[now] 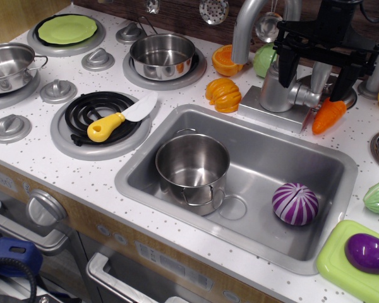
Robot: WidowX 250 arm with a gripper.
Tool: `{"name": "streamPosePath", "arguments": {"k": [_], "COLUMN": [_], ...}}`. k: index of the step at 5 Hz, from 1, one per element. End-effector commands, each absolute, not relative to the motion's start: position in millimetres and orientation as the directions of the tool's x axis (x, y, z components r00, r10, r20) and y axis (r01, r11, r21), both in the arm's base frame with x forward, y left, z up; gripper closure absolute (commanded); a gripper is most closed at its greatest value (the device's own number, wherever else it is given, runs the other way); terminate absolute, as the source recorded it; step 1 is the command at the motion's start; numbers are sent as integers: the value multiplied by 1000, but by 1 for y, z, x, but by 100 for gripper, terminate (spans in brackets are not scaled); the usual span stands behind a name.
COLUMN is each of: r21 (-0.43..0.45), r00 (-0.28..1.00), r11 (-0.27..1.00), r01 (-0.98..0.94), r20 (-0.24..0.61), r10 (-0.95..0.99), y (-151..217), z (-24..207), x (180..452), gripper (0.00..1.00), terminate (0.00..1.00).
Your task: Turn lever vertical to front
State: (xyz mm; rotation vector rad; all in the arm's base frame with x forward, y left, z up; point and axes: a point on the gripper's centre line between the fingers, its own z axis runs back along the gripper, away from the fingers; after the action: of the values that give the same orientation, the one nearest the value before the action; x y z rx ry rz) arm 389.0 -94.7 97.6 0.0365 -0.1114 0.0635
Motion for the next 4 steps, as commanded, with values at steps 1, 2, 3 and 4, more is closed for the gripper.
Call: {"name": "streamPosePath", "arguments": {"k": [1,2,3,4], "r21": [33,46,61,62], "r00": [992,982,975,962], "r11": [997,996,996,996], "r01": [-65,-76,-65,-59], "r20": [112,178,216,270], "r10": [61,66,50,41], "y": [-95,-100,-99,-98], "z": [98,101,102,102], "x": [389,397,406,417], "gripper": [0,0,0,0], "terminate": [0,0,0,0]}}
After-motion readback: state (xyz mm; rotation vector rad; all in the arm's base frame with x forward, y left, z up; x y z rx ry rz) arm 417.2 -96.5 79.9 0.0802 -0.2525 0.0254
